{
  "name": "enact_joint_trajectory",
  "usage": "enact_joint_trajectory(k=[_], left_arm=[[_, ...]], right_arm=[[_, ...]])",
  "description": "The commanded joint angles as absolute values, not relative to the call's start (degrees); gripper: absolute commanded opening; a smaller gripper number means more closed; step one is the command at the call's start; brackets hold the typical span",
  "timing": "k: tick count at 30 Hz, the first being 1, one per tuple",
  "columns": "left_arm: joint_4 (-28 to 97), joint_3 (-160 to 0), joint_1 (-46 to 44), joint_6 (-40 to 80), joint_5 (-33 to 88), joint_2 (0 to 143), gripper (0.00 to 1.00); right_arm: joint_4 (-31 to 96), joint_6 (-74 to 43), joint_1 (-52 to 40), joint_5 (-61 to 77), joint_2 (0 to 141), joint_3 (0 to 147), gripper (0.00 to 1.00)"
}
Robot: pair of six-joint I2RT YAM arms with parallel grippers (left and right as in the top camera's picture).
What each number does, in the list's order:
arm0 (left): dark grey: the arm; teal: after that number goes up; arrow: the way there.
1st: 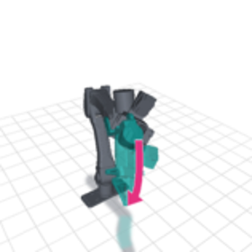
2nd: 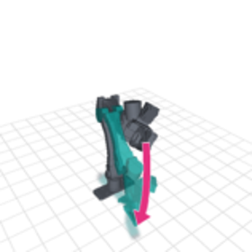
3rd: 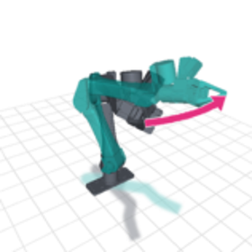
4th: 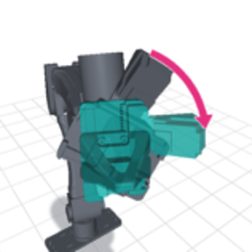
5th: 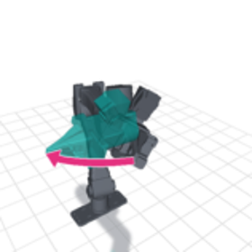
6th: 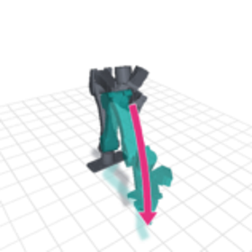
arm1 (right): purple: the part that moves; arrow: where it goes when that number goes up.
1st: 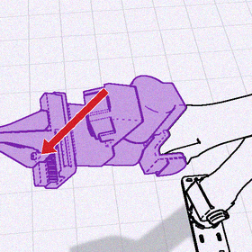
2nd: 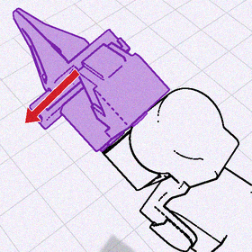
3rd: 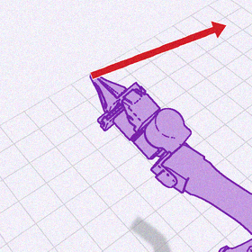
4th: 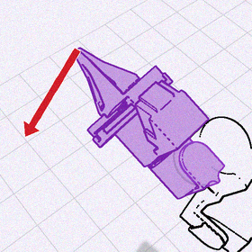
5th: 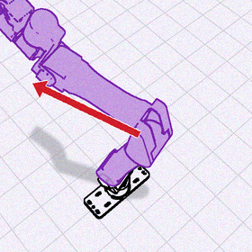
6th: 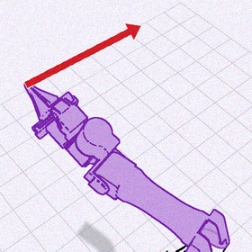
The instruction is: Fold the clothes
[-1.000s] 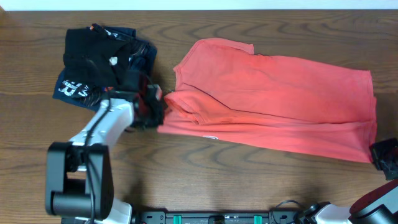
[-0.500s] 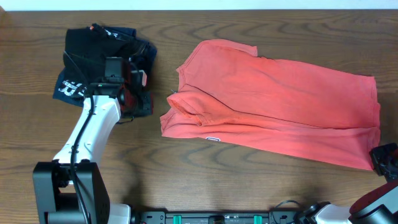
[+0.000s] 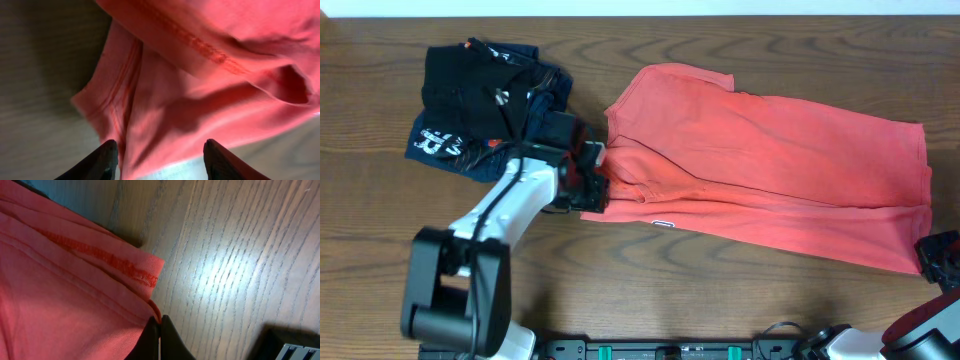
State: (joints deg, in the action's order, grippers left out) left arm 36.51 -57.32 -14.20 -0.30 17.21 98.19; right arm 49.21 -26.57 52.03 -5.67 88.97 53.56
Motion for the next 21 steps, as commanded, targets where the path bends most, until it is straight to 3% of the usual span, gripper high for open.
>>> enact_joint_trajectory(k=[1,3,6,21], left_arm=[[35.42,-56.84,-14.57,-1.50,15.55,101.19,0.56],[34.81,-56.84,-14.57,-1.61,15.55,102.85,0.46],[34.81,-56.86,-14.55,-1.93,15.55,104.27,0.06],[44.01,-70.72,-3.33,1.13,11.68,95.83,0.06]], right_arm=[[49.10,-27.42,51.68,-6.55,88.12,54.41,0.01],[49.12,-27.40,51.66,-6.39,88.12,54.41,0.01],[49.04,-27.40,51.68,-6.42,88.12,54.41,0.01],[50.15,-26.37,51.03,-9.72,88.12,54.37,0.01]])
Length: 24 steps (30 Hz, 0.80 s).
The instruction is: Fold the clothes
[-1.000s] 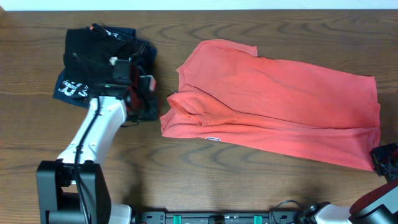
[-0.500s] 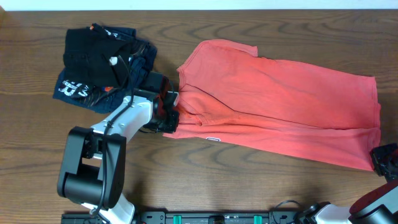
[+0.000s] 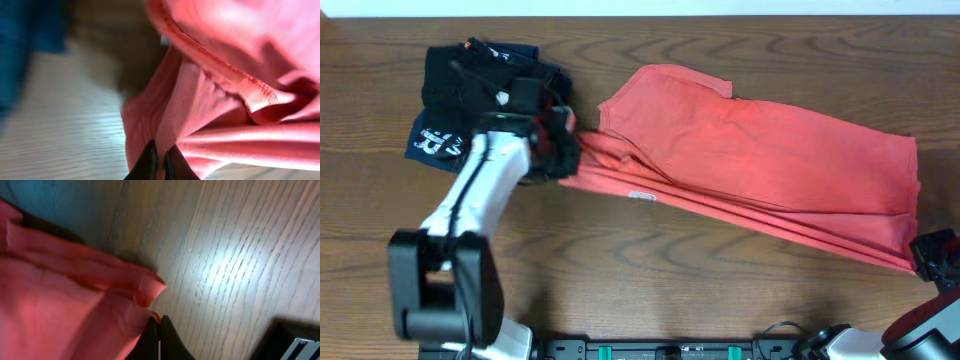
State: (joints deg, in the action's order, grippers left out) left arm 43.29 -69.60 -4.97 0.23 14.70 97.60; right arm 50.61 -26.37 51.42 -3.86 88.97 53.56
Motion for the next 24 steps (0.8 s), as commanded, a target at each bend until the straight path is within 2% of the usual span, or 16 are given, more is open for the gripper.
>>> enact_joint_trajectory(k=[1,5,8,11,14,15,16,19,24], left_arm=[[44.64,-70.72,-3.16,1.10,11.68,95.83,0.06],[48.25,-70.59,-3.22,1.10,11.22,95.90,0.06],[51.29,-70.59,-3.22,1.04,10.15,95.90,0.06],[53.01,-70.57,-3.22,0.23,9.78,95.90,0.06],[53.54,-70.52,-3.22,0.25,9.78,95.90,0.07],[53.76,-70.52,-3.22,0.25,9.78,95.90,0.12],[53.98,-70.50,-3.22,0.25,9.78,95.90,0.24],[54.87,-70.48,-3.22,0.25,9.78,95.90,0.47],[55.92,-70.48,-3.22,0.25,9.78,95.90,0.58]], right_arm=[[50.17,-26.35,50.92,-9.98,88.12,54.37,0.01],[52.10,-26.33,50.92,-10.13,88.12,54.37,0.01],[52.60,-26.35,50.92,-10.11,88.14,54.37,0.05],[51.86,-26.33,50.92,-9.15,88.14,54.37,0.13],[51.81,-26.30,50.92,-7.01,88.14,54.37,0.29],[51.83,-26.30,50.92,-6.98,88.14,54.37,0.34],[51.70,-26.30,50.92,-6.70,88.12,54.37,0.36],[50.65,-24.21,50.92,0.34,88.12,54.37,0.37],[48.56,-17.89,50.89,12.67,88.12,54.37,0.37]])
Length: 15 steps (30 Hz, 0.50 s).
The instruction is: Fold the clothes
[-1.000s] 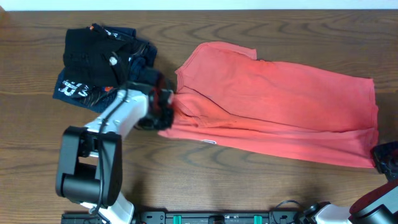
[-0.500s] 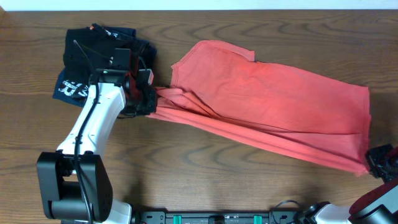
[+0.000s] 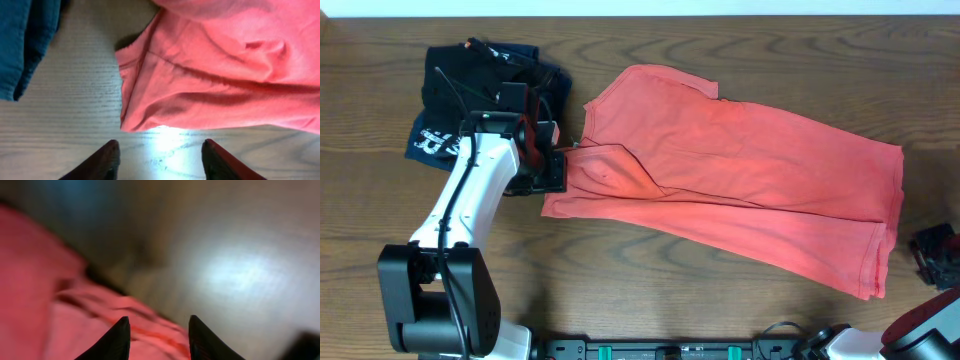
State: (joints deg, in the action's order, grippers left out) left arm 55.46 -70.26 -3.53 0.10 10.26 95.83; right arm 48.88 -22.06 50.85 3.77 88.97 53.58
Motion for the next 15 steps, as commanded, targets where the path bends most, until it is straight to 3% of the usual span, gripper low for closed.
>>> enact_joint_trajectory(k=[1,6,15], left_arm=[[55.94,-70.48,-3.22,0.25,9.78,95.90,0.59],[52.95,-70.46,-3.42,0.25,11.38,95.90,0.62],[39.48,-69.34,-8.12,-0.86,16.47,100.31,0.69]], right_arm=[[48.18,-17.23,50.76,14.24,88.12,54.37,0.37],[45.87,-12.84,47.29,22.55,88.12,54.37,0.36],[44.16,-12.60,37.78,16.27,88.14,54.37,0.40]])
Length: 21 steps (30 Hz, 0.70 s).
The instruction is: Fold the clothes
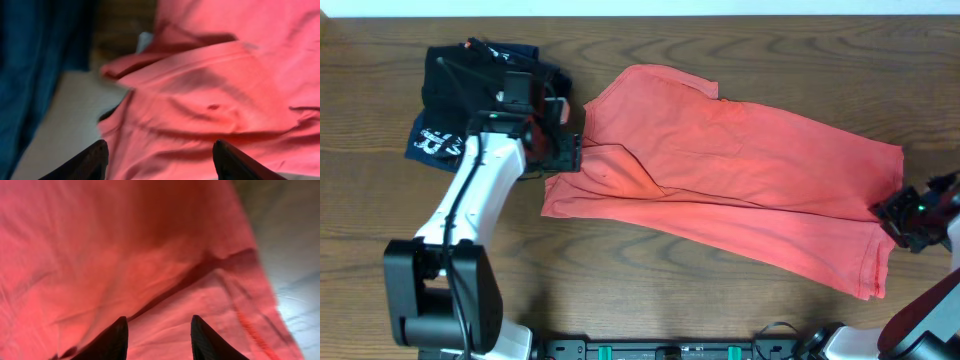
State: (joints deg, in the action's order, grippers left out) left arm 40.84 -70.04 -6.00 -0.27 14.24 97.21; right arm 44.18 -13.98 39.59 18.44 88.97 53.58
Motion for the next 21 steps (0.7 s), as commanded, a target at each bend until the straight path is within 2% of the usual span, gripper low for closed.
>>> enact_joint_trajectory(k=[1,8,12,15,21], left_arm=[[38.46,-69.34,-8.84,-1.02,16.40,101.27,0.70],[30.22,-69.34,-11.99,-1.26,15.84,107.24,0.69],[28.77,-69.34,-12.78,-1.28,15.84,108.81,0.45],[28.34,-69.38,-13.34,-1.26,15.92,109.19,0.08],[28.38,-72.90,-14.61,-1.26,18.41,108.16,0.06]], right_arm=[[44.16,-12.60,37.32,15.75,88.14,54.37,0.40],[45.04,-13.21,36.95,15.64,88.14,54.37,0.39],[45.30,-13.21,36.95,15.64,88.14,54.37,0.39],[45.23,-13.21,36.95,15.64,88.14,54.37,0.39],[45.25,-13.21,36.95,15.64,88.12,54.37,0.38]])
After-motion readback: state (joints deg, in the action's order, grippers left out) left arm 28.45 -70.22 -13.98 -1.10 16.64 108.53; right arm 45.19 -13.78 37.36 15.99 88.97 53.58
